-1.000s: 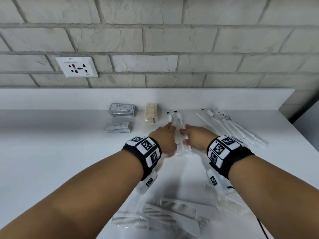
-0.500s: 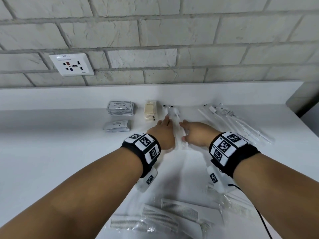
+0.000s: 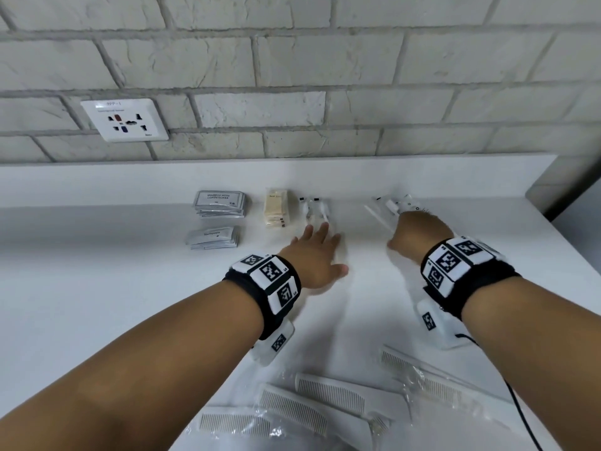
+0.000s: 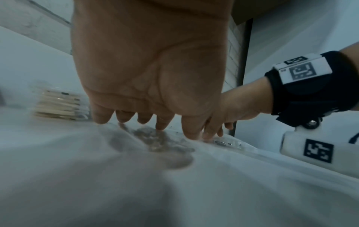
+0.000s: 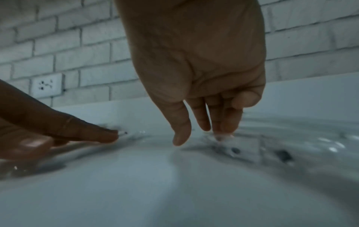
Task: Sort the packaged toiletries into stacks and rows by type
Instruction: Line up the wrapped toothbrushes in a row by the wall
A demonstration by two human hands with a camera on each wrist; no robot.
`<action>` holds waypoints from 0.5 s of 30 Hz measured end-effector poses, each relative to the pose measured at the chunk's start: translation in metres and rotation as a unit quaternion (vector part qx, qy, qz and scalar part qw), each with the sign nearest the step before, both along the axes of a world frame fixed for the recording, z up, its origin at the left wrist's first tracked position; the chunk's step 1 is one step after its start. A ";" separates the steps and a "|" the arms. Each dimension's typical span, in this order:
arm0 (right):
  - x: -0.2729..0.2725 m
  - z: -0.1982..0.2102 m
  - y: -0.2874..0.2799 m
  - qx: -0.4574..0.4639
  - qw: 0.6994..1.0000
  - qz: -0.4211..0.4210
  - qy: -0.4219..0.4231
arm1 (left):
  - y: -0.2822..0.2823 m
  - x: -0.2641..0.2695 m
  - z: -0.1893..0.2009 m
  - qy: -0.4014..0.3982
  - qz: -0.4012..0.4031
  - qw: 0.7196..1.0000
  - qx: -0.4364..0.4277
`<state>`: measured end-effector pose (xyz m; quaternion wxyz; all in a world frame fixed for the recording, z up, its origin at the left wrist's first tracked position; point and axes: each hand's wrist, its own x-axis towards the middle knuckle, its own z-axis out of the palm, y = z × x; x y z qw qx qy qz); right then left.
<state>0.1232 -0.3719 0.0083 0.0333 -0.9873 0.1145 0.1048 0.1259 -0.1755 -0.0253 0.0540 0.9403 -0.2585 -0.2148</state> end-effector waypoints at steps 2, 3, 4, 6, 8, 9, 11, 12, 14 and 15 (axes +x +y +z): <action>-0.004 -0.003 -0.002 -0.024 0.999 0.022 0.040 | 0.001 0.001 -0.002 0.000 0.000 1.000 0.015; -0.005 -0.006 -0.002 -0.030 0.998 0.035 0.045 | 0.001 0.002 -0.003 -0.003 0.000 1.000 0.011; -0.005 -0.008 -0.002 -0.037 0.997 0.050 0.049 | 0.002 0.002 -0.002 -0.004 0.000 1.000 0.006; -0.004 -0.003 0.001 -0.039 0.996 0.075 0.041 | 0.003 0.003 -0.001 0.000 0.003 1.000 0.002; 0.000 0.008 0.004 -0.007 0.994 0.104 -0.022 | 0.004 0.003 0.000 0.003 0.004 1.000 0.005; 0.000 0.013 0.006 0.006 0.989 0.130 -0.068 | 0.005 0.002 0.001 0.003 0.006 1.000 0.001; -0.001 0.020 0.013 -0.011 0.966 0.210 -0.152 | 0.009 -0.001 0.001 0.009 0.018 1.000 -0.017; -0.002 0.020 0.016 -0.031 0.953 0.253 -0.166 | 0.010 -0.002 0.002 0.012 0.019 1.000 -0.019; -0.003 0.009 0.014 -0.027 0.947 0.288 -0.137 | 0.012 -0.004 0.004 0.011 0.008 1.000 -0.010; -0.004 0.004 0.011 0.003 0.956 0.273 -0.112 | 0.013 -0.004 0.005 0.011 0.003 1.000 -0.008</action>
